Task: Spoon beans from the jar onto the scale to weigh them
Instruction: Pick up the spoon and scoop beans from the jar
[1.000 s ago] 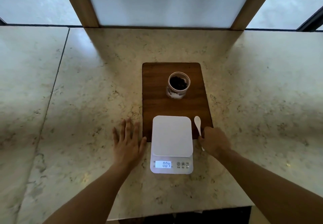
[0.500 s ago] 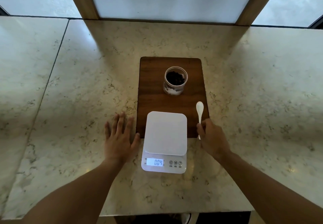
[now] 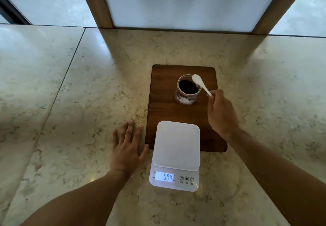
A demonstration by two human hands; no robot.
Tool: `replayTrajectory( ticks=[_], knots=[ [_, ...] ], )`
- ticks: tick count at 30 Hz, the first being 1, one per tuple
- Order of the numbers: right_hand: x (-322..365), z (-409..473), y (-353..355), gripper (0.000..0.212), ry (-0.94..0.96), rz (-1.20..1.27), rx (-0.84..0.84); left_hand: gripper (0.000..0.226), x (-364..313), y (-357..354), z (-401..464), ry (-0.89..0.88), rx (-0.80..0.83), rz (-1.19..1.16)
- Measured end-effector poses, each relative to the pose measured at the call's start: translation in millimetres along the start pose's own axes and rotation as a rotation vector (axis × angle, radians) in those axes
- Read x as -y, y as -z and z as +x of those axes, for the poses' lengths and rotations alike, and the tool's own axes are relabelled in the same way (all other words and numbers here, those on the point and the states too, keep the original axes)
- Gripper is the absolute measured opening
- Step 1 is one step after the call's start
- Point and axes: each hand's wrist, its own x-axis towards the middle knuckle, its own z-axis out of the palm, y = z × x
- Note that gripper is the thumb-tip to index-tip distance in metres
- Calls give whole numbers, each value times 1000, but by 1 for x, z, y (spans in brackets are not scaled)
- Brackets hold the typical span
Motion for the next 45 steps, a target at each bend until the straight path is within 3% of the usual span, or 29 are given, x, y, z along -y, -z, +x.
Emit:
replayTrajectory(
  ticks=[2,15,20,45],
  knots=[
    [25,26,-12,20,106,-37,28,76,17,3,14,70,-49,-17],
    [31,44,13,22,230,-356,15,76,11,5,12,21,-48,4],
    [44,51,12,26,132,-382,52,76,9,7,13,21,-47,-5],
    [41,70,-2,30,-302,70,136,74,12,1,13,17,-42,19]
  ],
)
